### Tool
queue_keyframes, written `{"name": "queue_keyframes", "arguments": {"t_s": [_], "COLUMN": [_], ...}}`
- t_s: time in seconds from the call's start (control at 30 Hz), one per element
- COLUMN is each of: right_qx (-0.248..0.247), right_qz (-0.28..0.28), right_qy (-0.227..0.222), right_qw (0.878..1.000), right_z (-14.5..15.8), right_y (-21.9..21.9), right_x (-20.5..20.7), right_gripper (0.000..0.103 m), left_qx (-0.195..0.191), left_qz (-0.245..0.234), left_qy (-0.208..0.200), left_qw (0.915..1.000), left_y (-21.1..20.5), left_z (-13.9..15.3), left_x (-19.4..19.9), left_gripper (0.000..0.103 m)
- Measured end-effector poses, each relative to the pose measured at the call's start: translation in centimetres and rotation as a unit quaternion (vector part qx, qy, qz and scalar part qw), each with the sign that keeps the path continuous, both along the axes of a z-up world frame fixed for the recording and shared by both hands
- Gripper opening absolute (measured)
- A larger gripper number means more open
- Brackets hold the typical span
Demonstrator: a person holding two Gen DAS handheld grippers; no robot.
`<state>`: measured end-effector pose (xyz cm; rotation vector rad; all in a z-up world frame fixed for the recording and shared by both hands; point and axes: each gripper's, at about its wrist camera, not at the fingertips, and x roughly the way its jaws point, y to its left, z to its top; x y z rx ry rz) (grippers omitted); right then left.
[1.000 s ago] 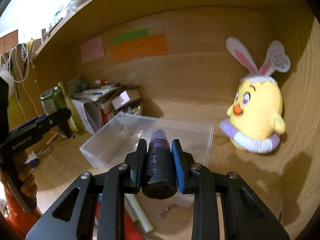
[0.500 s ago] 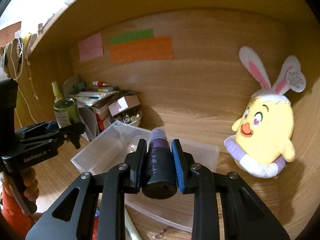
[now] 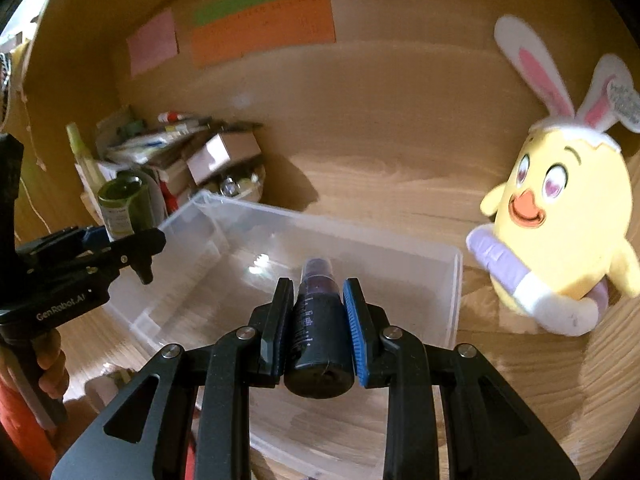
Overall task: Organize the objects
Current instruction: 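Carry both bottles into the clear box and open both tools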
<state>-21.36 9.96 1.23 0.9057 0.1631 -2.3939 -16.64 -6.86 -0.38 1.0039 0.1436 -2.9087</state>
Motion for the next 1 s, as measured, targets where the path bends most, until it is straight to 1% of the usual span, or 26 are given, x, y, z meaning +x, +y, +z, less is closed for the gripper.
{"name": "queue_keyframes", "arguments": {"t_s": [0.07, 0.13, 0.23, 0.33, 0.47, 0.57, 0.67, 0.77, 0.83, 0.87, 0.9, 0.97, 1.0], "right_qx": [0.008, 0.016, 0.027, 0.040, 0.057, 0.063, 0.067, 0.073, 0.077, 0.078, 0.079, 0.083, 0.085], "right_qz": [0.002, 0.003, 0.006, 0.011, 0.013, 0.007, 0.000, -0.008, -0.010, -0.009, -0.008, -0.010, -0.012], "right_qy": [-0.008, -0.010, -0.016, -0.016, -0.012, -0.011, -0.008, 0.004, 0.010, 0.013, 0.014, 0.022, 0.027], "right_qw": [1.000, 1.000, 1.000, 0.999, 0.998, 0.998, 0.998, 0.997, 0.997, 0.997, 0.997, 0.996, 0.996], "right_z": [-0.6, -1.0, -1.6, -2.0, -2.5, -2.7, -2.8, -2.6, -2.5, -2.4, -2.4, -2.2, -2.1], "right_y": [-0.3, -0.7, -1.2, -1.9, -2.4, -2.4, -2.2, -2.3, -2.4, -2.6, -2.7, -2.7, -2.7], "right_x": [-0.2, -0.4, -0.4, -0.2, 0.1, 0.1, 0.0, 0.1, 0.2, 0.3, 0.3, 0.6, 0.7], "right_gripper": [0.024, 0.024, 0.024, 0.024, 0.024, 0.024, 0.024, 0.024, 0.024, 0.024, 0.025, 0.034, 0.043], "left_qx": [0.002, 0.001, -0.010, -0.030, -0.031, -0.023, -0.018, -0.016, -0.012, -0.010, -0.011, -0.013, -0.010], "left_qz": [-0.005, 0.003, 0.003, 0.001, -0.008, -0.015, -0.020, -0.030, -0.036, -0.036, -0.036, -0.031, -0.031], "left_qy": [-0.005, -0.013, -0.022, -0.020, -0.018, -0.023, -0.024, -0.016, -0.011, -0.005, 0.000, 0.008, 0.010], "left_qw": [1.0000, 0.9999, 0.9997, 0.9994, 0.9993, 0.9994, 0.9993, 0.9993, 0.9992, 0.9993, 0.9993, 0.9994, 0.9994], "left_y": [0.1, 0.3, 0.8, 1.6, 1.8, 1.7, 1.5, 1.7, 1.7, 1.7, 1.6, 1.4, 1.3], "left_z": [-0.4, -0.9, -1.5, -1.5, -1.4, -1.5, -1.4, -1.1, -0.8, -0.6, -0.4, 0.0, 0.2], "left_x": [-0.3, -0.5, -0.7, -0.6, -0.6, -0.4, -0.3, 0.1, 0.3, 0.6, 0.7, 1.1, 1.2], "left_gripper": [0.045, 0.045, 0.045, 0.045, 0.045, 0.047, 0.054, 0.065, 0.078, 0.080, 0.082, 0.085, 0.089]}}
